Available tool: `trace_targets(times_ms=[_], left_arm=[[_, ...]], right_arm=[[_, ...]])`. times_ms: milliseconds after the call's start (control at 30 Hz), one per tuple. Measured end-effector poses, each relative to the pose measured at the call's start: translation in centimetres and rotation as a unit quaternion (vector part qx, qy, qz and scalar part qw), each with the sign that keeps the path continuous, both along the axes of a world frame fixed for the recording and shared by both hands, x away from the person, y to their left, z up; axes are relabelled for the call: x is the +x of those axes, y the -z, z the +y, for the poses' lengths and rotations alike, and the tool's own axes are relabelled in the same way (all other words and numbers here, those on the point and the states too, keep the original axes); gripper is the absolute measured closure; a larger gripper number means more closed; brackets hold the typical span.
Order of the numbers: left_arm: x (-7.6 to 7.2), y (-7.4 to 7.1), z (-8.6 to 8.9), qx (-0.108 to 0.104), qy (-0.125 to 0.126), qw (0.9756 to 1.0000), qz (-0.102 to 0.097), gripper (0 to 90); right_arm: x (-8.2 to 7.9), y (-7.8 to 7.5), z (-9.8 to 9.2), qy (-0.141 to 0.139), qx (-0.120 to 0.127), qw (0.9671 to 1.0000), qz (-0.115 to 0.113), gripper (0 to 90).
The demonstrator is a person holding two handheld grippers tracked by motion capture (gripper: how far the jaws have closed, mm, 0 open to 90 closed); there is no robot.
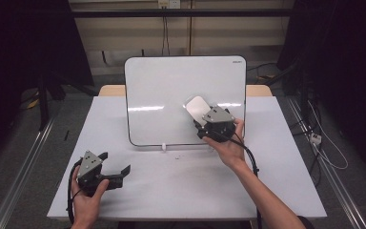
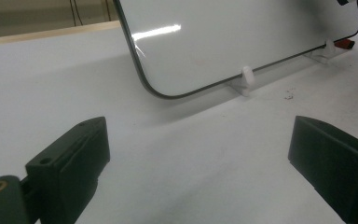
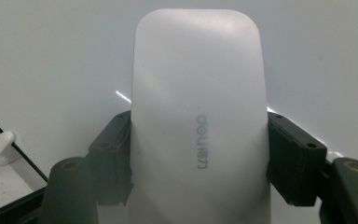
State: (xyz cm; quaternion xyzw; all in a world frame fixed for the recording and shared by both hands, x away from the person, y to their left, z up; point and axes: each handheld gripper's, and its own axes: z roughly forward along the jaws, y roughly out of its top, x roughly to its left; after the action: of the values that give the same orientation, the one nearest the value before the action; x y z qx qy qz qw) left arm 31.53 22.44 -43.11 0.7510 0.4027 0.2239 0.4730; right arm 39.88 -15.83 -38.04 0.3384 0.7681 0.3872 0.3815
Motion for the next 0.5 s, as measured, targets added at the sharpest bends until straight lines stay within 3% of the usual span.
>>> trace_targets(times_ms=[500], left_arm=[[0.0, -0.1, -0.1, -0.003, -0.005, 1.0, 0.0, 5.2]], right_arm=[[-0.9, 0.3, -3.1, 0.034, 0.002, 0.9994, -0.003, 31.7]])
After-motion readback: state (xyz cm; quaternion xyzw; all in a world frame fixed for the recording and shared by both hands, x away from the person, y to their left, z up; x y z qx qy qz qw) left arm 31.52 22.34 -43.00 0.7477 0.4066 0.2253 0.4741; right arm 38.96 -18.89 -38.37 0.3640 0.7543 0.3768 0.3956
